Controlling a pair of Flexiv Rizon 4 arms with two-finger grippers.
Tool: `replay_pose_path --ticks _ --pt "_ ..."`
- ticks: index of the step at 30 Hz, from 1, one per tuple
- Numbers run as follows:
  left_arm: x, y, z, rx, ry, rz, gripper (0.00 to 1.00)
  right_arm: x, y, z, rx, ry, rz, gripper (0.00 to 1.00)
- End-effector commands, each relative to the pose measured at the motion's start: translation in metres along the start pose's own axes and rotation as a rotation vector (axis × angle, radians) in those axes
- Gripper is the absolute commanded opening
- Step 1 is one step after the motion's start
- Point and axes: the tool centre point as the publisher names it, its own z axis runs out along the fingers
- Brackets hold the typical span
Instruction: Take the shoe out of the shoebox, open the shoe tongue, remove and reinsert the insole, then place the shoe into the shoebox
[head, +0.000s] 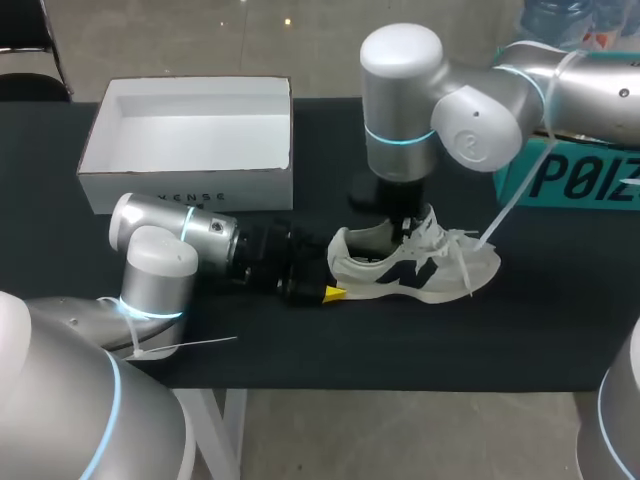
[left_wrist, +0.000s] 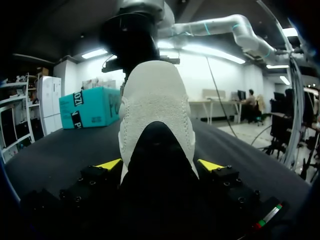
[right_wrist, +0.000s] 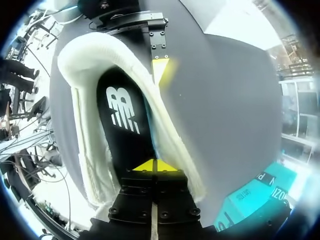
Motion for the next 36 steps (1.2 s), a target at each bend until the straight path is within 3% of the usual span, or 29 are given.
replay_pose_path --ticks 1,7,17,20,24,26,30,32,33,36 --pt "0.001 0.009 0.007 -0.001 -0.002 0.000 0.00 -0.002 -0.007 -0.011 -0.001 -0.012 0.007 0.00" --pt "0.001 0.009 0.007 -0.001 -0.002 0.000 0.00 -0.004 -0.007 -0.014 -0.001 -0.020 0.010 0.00" --pt "0.001 0.009 0.007 -0.001 -0.002 0.000 0.00 0.006 0.004 0.009 -0.001 0.050 -0.003 0.01" --pt "0.001 0.009 0.007 -0.001 -0.002 0.000 0.00 0.008 0.006 0.016 0.004 0.066 -0.007 0.14" --pt "0.001 0.009 0.007 -0.001 -0.002 0.000 0.00 0.008 0.007 0.022 0.002 0.081 -0.005 0.21" --pt "0.001 0.009 0.007 -0.001 -0.002 0.000 0.00 0.009 0.008 0.024 0.002 0.086 -0.004 0.31" --pt "0.001 0.009 0.007 -0.001 -0.002 0.000 0.00 0.009 0.008 0.026 -0.001 0.092 -0.003 0.42" --pt "0.001 0.009 0.007 -0.001 -0.002 0.000 0.00 0.009 0.008 0.027 0.001 0.096 -0.003 0.50" --pt "0.001 0.009 0.007 -0.001 -0.002 0.000 0.00 0.009 0.008 0.027 0.002 0.097 -0.003 0.66" --pt "0.001 0.009 0.007 -0.001 -0.002 0.000 0.00 0.010 0.006 0.027 0.003 0.099 -0.003 0.79"
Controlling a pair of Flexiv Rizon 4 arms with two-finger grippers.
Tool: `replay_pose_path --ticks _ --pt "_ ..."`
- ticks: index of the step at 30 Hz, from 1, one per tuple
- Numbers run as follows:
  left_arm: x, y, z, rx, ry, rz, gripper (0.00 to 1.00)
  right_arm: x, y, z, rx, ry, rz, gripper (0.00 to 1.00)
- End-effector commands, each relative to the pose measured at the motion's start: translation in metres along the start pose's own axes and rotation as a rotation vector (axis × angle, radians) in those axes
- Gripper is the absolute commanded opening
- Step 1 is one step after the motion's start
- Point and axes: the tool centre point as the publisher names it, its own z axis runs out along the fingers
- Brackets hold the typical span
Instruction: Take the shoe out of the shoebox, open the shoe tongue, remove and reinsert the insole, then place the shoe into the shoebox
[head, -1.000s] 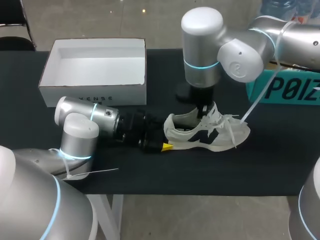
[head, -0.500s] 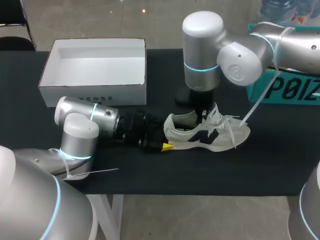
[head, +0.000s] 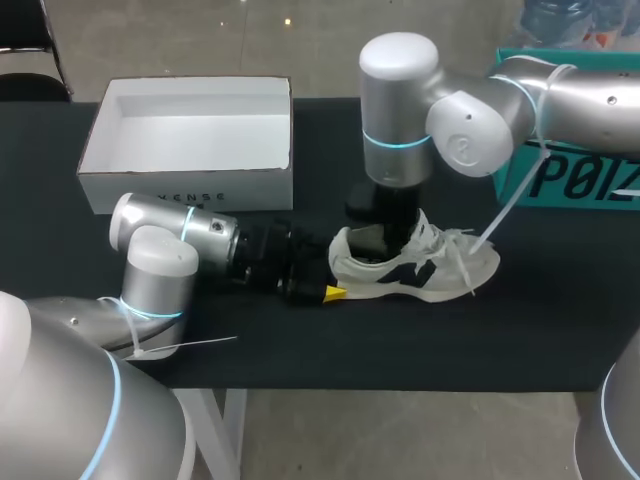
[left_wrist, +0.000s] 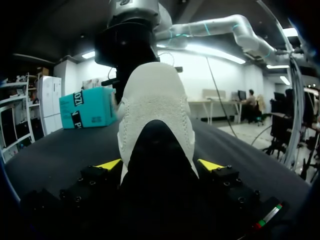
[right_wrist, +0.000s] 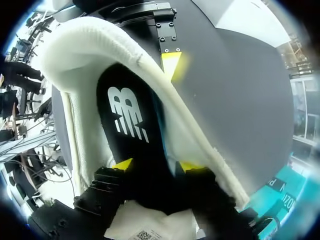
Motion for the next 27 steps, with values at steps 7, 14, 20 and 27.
replay_pose_path --ticks 7,14,20,27 --pt "0.002 0.009 0.006 -0.001 -0.001 0.001 0.00 -0.001 -0.002 0.006 -0.002 0.006 0.009 0.85" --pt "0.002 0.009 0.006 -0.001 -0.001 0.001 0.00 0.002 0.001 0.017 -0.012 0.012 0.015 0.76" --pt "0.002 0.009 0.006 -0.001 -0.001 0.001 0.00 0.002 0.005 0.028 -0.017 -0.002 0.022 0.75" --pt "0.002 0.009 0.006 -0.001 -0.001 0.001 0.00 0.008 0.015 0.047 -0.017 -0.008 0.029 0.77"
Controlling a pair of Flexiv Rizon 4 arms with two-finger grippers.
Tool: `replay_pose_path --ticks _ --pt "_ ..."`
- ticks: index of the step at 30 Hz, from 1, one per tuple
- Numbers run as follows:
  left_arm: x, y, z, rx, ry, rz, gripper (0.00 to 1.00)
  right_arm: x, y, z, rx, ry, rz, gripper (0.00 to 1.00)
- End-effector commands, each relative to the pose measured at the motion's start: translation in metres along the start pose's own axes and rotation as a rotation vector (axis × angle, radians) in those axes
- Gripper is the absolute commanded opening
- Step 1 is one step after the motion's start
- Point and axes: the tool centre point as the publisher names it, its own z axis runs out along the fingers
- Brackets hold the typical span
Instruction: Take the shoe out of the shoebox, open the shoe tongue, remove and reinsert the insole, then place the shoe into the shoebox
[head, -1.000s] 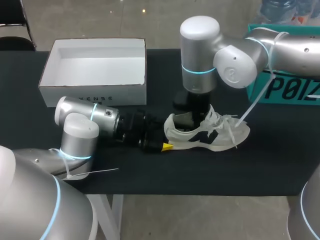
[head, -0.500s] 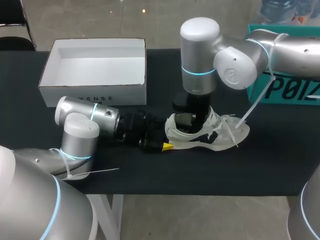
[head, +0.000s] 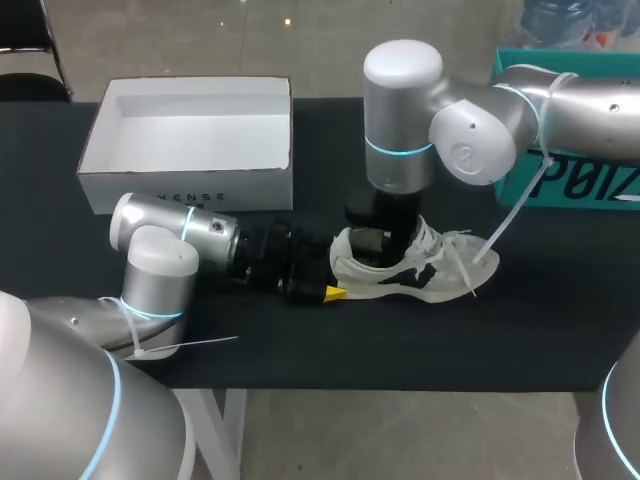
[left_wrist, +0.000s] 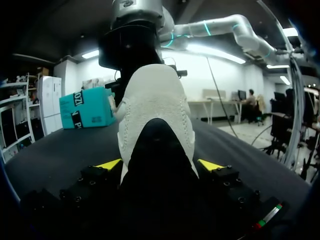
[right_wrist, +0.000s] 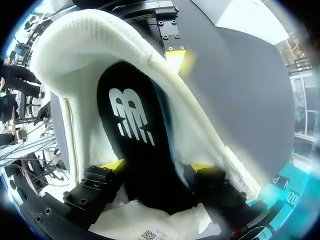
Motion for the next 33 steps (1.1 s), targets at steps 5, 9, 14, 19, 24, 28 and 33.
replay_pose_path --ticks 5,9,14,19,24,28,33 --pt "0.002 0.008 0.006 0.000 -0.001 0.000 0.00 0.009 0.013 0.052 0.025 -0.025 0.032 0.40" --pt "0.002 0.008 0.006 0.000 -0.001 0.000 0.00 0.013 0.013 0.056 0.029 -0.040 0.050 0.00" --pt "0.002 0.008 0.006 0.000 -0.001 0.000 0.00 0.014 0.007 0.052 0.034 -0.060 0.081 0.00" --pt "0.002 0.008 0.006 0.000 -0.001 0.000 0.00 0.012 0.001 0.040 0.025 -0.080 0.102 0.00" --pt "0.002 0.008 0.006 0.000 -0.001 0.000 0.00 0.009 -0.002 0.025 0.023 -0.098 0.110 0.00" --pt "0.002 0.008 0.006 0.000 -0.001 0.000 0.00 0.006 -0.002 0.013 0.019 -0.103 0.106 0.00" --pt "0.002 0.008 0.006 0.000 -0.001 0.000 0.00 0.003 -0.002 0.002 0.019 -0.105 0.096 0.00"
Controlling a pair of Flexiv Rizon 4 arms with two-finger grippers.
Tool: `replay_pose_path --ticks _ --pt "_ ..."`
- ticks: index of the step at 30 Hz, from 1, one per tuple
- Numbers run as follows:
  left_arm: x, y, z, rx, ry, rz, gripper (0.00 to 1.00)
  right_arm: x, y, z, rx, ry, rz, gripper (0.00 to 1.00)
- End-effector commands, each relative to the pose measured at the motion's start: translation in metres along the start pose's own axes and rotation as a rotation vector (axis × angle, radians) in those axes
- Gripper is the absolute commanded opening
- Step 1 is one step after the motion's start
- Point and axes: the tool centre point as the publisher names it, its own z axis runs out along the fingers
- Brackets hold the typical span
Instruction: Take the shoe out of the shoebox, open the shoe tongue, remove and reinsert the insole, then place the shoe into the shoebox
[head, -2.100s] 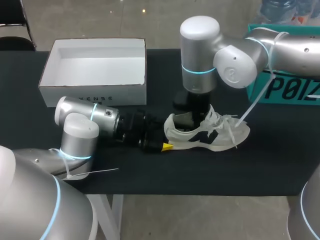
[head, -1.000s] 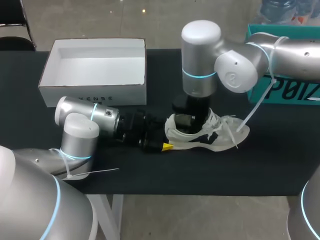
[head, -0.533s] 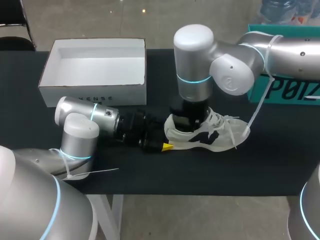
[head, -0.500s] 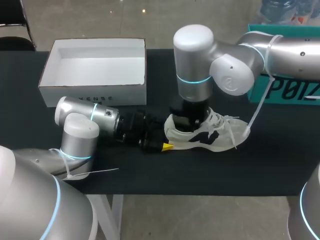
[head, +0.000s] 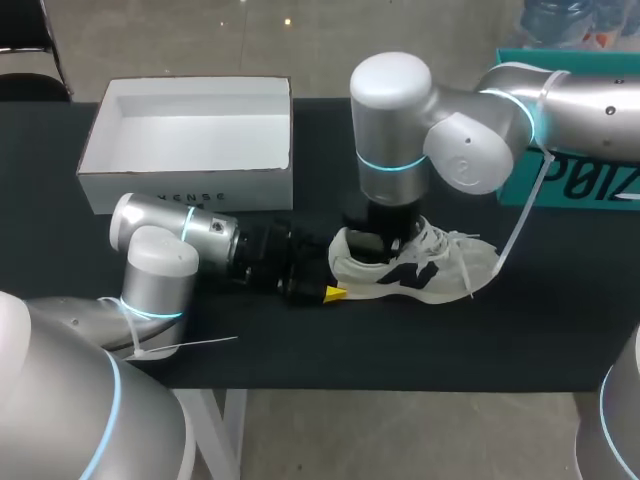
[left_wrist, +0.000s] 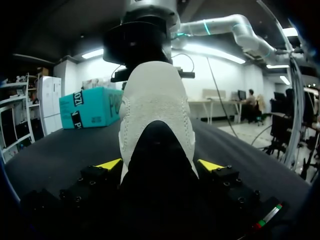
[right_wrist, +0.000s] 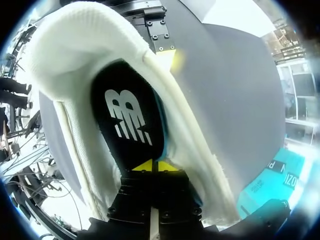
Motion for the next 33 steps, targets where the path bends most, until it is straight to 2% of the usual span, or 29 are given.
replay_pose_path --ticks 1,26,33 --pt "0.001 0.009 0.006 -0.001 -0.002 -0.001 0.00 0.001 -0.001 0.003 0.000 0.000 -0.002 0.00" --pt "0.001 0.009 0.006 -0.001 -0.002 -0.001 0.00 -0.015 -0.014 -0.045 -0.018 -0.054 0.036 0.00" --pt "0.001 0.009 0.006 -0.001 -0.002 -0.001 0.00 -0.020 -0.014 -0.052 -0.018 -0.065 0.036 0.00"
